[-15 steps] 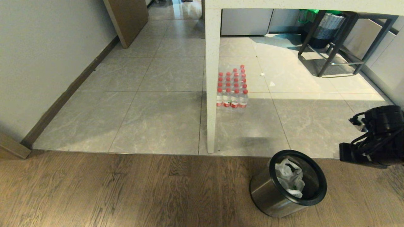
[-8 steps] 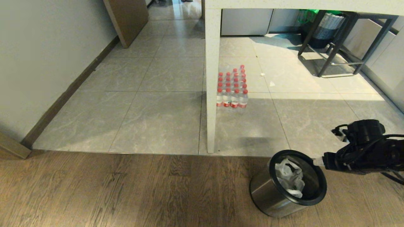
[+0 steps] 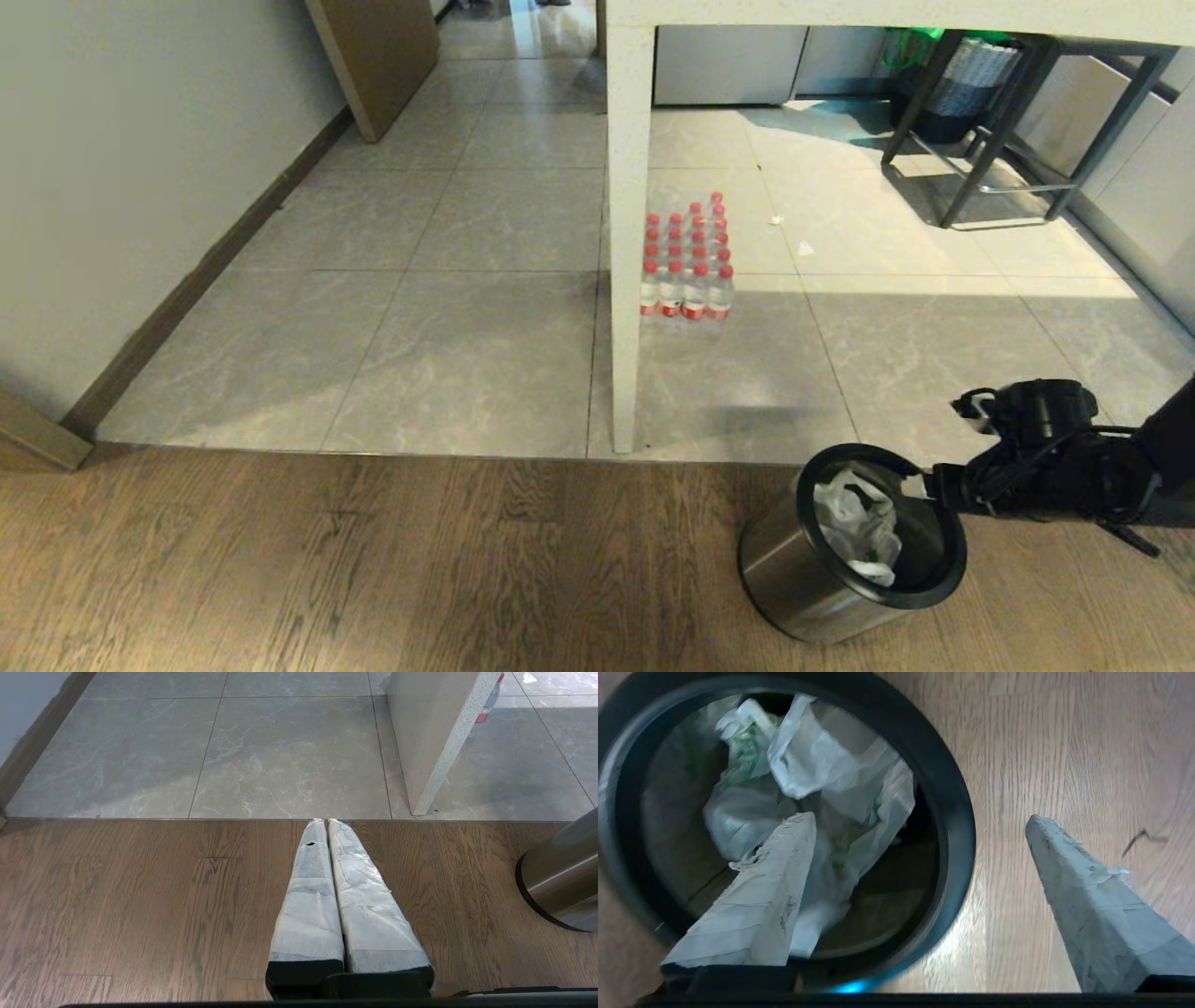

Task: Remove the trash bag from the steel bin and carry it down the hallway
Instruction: Place the outer trash can on the ground

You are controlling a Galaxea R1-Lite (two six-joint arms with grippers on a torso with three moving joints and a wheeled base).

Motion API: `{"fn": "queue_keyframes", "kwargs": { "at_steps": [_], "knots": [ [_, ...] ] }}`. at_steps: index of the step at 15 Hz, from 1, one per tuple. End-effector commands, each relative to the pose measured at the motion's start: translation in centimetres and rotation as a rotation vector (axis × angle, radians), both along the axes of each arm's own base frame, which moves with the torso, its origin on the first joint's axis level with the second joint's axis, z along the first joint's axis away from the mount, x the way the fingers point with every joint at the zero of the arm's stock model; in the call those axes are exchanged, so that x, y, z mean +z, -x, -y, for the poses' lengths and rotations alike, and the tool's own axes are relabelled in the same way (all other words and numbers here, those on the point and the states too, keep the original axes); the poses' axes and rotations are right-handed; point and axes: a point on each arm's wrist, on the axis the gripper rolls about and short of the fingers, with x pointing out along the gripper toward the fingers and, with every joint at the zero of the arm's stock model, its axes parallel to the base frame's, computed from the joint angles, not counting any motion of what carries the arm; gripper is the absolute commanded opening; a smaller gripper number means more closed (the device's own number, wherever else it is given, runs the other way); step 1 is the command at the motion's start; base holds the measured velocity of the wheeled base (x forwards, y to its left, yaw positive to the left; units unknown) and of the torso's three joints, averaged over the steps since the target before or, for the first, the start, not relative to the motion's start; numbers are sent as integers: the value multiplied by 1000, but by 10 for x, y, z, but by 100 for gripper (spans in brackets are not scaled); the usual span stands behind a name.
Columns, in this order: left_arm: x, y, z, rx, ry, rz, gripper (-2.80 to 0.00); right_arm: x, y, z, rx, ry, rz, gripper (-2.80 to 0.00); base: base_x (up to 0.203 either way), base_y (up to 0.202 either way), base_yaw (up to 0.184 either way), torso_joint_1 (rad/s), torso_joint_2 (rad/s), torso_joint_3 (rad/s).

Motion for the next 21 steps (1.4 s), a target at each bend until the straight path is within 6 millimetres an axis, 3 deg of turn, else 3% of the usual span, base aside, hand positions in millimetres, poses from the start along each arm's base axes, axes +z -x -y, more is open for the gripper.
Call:
{"fn": "queue_keyframes", "kwargs": {
  "at_steps": [1,9,14,15,21],
  "knots": [
    [0,0,0,0,0,-1,-280,-16,-5,2,2,15,-27,0,0,0,0,0,0,0],
    [0,0,0,0,0,-1,-280,-52,-28,13,-54,195,-39,0,0,0,0,0,0,0],
    [0,0,0,0,0,-1,-280,-70,-24,13,-44,227,-65,0,0,0,0,0,0,0],
    [0,0,0,0,0,0,-280,-73,-24,12,-45,238,-69,-280,0,0,0,0,0,0],
    [0,0,0,0,0,0,-280,-70,-26,11,-33,261,-43,-280,0,0,0,0,0,0]
  ]
}}
